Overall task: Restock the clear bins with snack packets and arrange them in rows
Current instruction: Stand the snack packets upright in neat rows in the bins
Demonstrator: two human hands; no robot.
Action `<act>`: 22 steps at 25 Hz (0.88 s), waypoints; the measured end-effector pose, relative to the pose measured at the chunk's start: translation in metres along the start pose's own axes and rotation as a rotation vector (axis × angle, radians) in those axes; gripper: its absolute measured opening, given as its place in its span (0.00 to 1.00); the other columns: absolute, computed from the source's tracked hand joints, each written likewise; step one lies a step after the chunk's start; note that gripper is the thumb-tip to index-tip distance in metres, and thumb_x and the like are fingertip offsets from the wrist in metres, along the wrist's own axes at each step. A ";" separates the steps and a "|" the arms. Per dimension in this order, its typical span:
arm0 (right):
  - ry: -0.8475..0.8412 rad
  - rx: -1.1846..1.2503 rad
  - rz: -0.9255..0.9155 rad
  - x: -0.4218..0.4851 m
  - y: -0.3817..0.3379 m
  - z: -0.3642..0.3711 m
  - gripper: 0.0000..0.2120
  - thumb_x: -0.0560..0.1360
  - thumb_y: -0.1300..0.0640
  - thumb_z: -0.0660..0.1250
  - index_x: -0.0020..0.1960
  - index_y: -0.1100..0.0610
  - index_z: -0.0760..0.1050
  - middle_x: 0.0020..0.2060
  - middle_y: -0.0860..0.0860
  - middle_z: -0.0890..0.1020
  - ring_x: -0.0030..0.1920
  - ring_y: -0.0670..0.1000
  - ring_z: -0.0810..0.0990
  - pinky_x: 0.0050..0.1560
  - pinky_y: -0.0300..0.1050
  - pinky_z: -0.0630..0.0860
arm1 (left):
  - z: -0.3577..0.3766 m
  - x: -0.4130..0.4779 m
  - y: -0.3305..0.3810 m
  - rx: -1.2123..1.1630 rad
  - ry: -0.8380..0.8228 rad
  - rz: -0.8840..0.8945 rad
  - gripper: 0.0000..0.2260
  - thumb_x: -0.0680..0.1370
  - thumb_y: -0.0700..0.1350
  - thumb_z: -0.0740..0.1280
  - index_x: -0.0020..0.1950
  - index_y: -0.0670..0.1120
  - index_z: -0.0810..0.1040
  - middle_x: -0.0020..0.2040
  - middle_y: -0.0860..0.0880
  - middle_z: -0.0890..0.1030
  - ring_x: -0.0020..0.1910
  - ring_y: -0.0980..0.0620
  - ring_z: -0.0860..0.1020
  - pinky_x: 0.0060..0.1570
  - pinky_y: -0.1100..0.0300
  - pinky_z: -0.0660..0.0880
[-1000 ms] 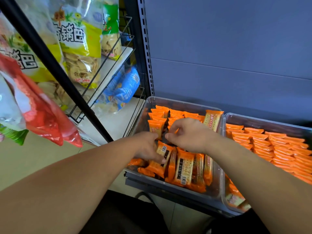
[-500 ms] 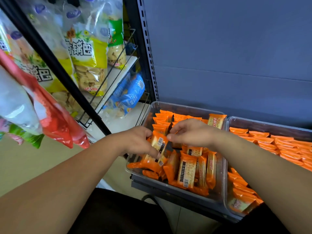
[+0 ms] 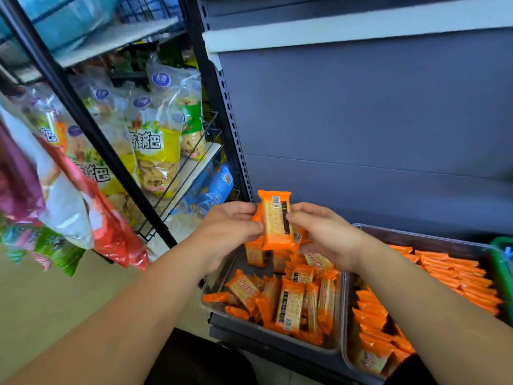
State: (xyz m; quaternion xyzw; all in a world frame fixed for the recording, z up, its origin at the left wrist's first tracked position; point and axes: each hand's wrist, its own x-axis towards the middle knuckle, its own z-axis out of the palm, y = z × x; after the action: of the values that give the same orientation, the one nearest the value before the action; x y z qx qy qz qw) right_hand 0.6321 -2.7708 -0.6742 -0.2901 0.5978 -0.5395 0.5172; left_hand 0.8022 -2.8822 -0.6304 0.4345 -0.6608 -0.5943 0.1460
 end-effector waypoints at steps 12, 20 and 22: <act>0.192 -0.067 0.016 0.020 0.012 -0.007 0.14 0.77 0.53 0.76 0.53 0.55 0.71 0.51 0.59 0.87 0.42 0.56 0.86 0.42 0.54 0.81 | -0.035 0.029 -0.020 0.237 -0.073 0.066 0.14 0.76 0.33 0.73 0.53 0.51 0.85 0.49 0.50 0.85 0.42 0.57 0.84 0.41 0.64 0.78; 0.305 0.221 0.176 0.040 0.017 -0.005 0.13 0.71 0.57 0.72 0.55 0.56 0.79 0.49 0.58 0.82 0.50 0.58 0.83 0.55 0.59 0.81 | -0.026 0.050 -0.017 0.095 0.076 0.168 0.08 0.73 0.38 0.80 0.45 0.50 0.87 0.56 0.54 0.84 0.51 0.49 0.85 0.53 0.53 0.82; 0.348 0.264 0.139 0.040 0.019 -0.009 0.11 0.75 0.63 0.72 0.54 0.53 0.75 0.52 0.59 0.83 0.55 0.62 0.85 0.60 0.66 0.80 | -0.026 0.049 -0.015 0.062 0.065 0.141 0.16 0.73 0.35 0.78 0.52 0.54 0.85 0.56 0.52 0.84 0.52 0.50 0.85 0.48 0.59 0.81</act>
State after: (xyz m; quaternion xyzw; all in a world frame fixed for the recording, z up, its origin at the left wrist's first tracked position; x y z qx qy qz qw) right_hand 0.6159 -2.7990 -0.7050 -0.0806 0.6207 -0.6180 0.4758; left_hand 0.7979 -2.9346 -0.6530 0.4103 -0.7028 -0.5474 0.1951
